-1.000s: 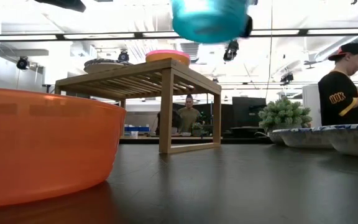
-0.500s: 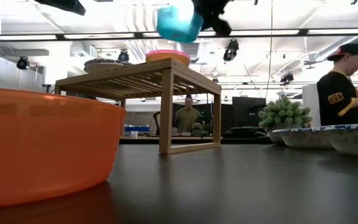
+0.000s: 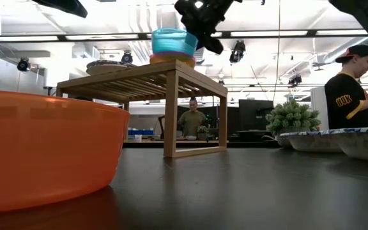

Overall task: Place and stack bowls onto a shelf
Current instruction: Stack the blue bowl into the pink bowl, then stack the bottom patterned bowl into the white patterned bowl on the shelf

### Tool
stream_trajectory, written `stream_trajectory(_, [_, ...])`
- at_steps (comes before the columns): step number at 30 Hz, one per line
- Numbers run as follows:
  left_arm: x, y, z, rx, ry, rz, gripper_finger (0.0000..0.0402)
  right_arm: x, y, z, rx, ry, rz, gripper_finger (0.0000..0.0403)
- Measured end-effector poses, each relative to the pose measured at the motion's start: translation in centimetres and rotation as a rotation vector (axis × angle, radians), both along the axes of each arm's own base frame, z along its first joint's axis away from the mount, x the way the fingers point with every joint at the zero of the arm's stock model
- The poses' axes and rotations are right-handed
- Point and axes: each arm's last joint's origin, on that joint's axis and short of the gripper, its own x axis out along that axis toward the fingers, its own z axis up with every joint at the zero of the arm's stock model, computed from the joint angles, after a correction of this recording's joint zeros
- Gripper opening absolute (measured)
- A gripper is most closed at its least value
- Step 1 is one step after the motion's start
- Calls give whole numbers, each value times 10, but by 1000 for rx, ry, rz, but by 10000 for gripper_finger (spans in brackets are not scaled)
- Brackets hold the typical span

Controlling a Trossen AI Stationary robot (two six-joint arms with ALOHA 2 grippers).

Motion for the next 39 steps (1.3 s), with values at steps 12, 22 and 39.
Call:
stream_trajectory(12, [0, 0, 0, -13, -5, 7, 176, 8, -5, -8, -1, 19, -8, 54])
stream_trajectory(22, [0, 0, 0, -19, -7, 11, 176, -5, 0, 11, -33, -16, -16, 116])
stream_trajectory(39, [-1, -2, 0, -165, -63, 95, 176, -24, 138, 29, -162, 40, 301, 74])
